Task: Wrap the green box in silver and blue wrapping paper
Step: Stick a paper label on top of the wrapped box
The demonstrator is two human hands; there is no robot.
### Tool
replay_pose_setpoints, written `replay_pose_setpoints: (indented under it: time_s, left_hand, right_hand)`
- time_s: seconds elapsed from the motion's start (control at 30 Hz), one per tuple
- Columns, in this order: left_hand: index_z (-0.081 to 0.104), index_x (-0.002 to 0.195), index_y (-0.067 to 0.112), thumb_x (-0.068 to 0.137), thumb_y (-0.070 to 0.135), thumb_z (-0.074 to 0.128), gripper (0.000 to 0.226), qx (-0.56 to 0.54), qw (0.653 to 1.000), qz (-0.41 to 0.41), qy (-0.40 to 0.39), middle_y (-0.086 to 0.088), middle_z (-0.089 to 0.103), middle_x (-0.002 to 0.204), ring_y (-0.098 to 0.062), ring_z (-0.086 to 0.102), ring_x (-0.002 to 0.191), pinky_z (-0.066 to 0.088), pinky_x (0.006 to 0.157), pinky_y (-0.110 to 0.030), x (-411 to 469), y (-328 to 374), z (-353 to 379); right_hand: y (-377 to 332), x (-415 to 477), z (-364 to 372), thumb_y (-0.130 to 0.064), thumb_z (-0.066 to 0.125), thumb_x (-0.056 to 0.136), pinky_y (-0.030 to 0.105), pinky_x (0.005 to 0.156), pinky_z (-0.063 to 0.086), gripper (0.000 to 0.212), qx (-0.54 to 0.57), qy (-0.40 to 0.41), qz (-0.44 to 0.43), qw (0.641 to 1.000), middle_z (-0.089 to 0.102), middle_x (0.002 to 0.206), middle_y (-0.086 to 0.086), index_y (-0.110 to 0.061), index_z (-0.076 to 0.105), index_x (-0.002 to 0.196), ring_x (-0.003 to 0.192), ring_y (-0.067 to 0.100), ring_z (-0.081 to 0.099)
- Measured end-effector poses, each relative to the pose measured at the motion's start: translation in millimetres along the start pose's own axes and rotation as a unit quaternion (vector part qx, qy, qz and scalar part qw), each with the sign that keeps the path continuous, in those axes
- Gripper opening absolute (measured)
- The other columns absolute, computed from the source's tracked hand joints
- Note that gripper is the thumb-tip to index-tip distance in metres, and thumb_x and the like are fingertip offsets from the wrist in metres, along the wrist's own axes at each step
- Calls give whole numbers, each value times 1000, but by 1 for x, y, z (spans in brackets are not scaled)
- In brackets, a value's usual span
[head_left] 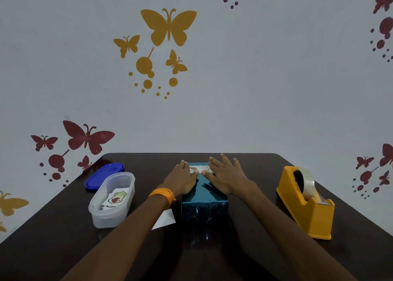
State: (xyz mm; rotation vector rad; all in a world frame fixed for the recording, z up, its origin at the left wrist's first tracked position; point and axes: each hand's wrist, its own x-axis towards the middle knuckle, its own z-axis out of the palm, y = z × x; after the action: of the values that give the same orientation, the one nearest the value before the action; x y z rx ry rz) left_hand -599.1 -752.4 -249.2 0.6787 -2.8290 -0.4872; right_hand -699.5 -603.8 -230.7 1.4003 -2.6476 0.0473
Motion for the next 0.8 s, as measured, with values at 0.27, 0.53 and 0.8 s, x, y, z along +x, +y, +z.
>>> replay_pose_setpoints:
  time_s: [0.27,0.53,0.8]
  left_hand:
    - [64,107,7,104,39,37,42,0,994,43,101,-12,68,111,-20,58,84,45,71,-29,-21,1,-6]
    - [52,136,12,102,44,44,48,-155,986,18,60,-6,62,129,-19,63,101,55,84,-28,-34,3,-4]
    - [61,121,11,92,22,62,31,-268,959,-15,87,-6,67,122,-14,63,90,47,57,-9,-41,-2,0]
  right_hand:
    - [-2,-11,1,-39,27,106,61,116,23,49,27,66,5,997,64,126,6,-14,66,90,144,21,35]
    - [10,-20,8,-34,54,96,30,64,49,23,286,112,88,948,67,98,3,-13,65,99,86,19,65]
    - [-2,-28,24,-24,66,92,12,56,50,28,452,105,142,875,70,110,4,-11,65,117,82,6,66]
